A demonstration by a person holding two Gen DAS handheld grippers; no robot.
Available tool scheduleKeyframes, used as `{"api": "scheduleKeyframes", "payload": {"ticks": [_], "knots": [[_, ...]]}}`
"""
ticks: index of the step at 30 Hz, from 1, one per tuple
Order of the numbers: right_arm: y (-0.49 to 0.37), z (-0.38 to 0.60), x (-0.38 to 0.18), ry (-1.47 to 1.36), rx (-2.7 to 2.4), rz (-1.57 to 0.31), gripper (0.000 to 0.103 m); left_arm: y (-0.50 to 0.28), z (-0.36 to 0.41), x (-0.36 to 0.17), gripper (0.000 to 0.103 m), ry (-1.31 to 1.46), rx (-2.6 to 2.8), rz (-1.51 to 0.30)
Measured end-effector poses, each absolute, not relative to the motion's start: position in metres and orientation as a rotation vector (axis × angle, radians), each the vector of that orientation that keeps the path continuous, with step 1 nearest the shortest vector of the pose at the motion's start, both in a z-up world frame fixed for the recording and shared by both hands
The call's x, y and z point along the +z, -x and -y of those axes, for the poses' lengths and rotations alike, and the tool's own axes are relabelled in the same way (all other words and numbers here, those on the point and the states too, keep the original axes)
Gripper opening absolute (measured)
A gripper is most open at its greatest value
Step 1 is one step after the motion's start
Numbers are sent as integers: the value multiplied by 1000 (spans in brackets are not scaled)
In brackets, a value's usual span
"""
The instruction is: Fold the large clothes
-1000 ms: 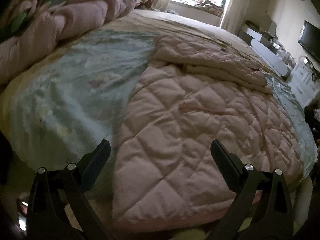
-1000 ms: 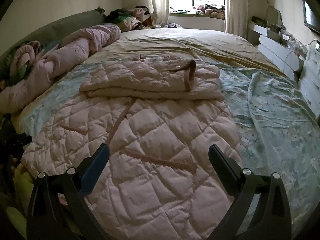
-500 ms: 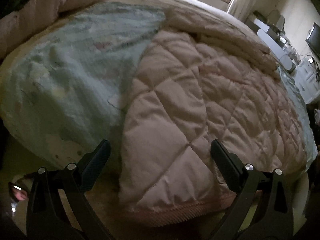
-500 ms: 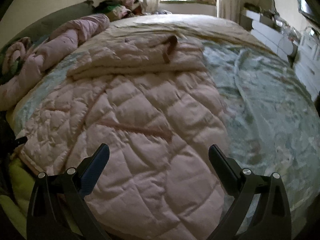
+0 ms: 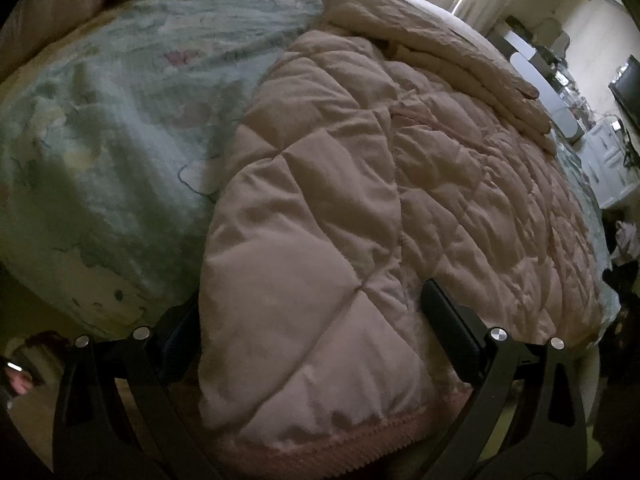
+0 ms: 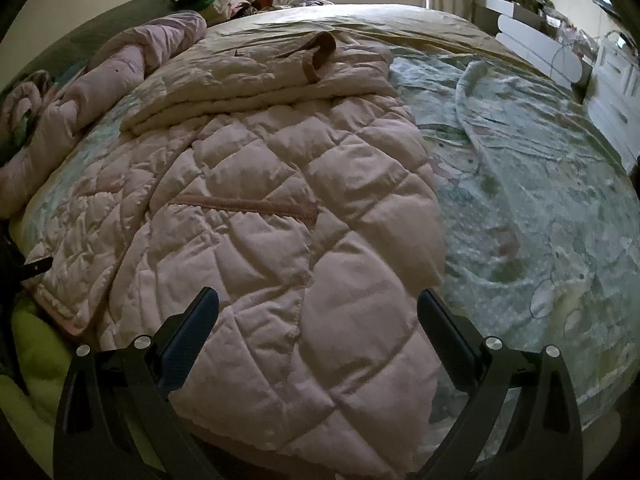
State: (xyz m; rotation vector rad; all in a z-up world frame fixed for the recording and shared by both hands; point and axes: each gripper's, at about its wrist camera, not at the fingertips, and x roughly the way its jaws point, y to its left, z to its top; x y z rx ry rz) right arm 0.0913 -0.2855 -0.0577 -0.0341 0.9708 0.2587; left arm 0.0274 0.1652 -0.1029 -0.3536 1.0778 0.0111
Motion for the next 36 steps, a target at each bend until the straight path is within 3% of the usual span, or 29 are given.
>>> {"api": "scheduleKeyframes", "payload": {"ticks": [2, 4, 8, 13, 17, 26, 28, 32, 36], "knots": [[-89, 288, -57, 40, 258, -973, 99, -26, -162, -102, 92, 336, 13, -1068], [-88, 291, -56, 42, 257, -973, 99, -25, -160, -100, 78, 342, -11, -1052], [-85, 298, -57, 27, 252, -987, 99, -23, -151, -97, 64, 311, -28, -1039], [-73, 309, -58, 38, 244, -995, 99, -18, -139, -83, 38, 260, -34, -978], [-69, 321, -69, 13, 225, -1034, 99, -16, -129, -64, 24, 210, -39, -918], [-57, 324, -98, -57, 303, -1114, 98, -18, -124, -48, 22, 196, -49, -890], [-54, 324, -103, -91, 338, -1128, 86, -17, -124, -51, 22, 190, -44, -897], [-45, 327, -107, -111, 368, -1117, 75, -16, -124, -61, 25, 184, -29, -925], [-40, 326, -98, -83, 395, -1070, 47, -15, -129, -67, 28, 196, -29, -940]]}}
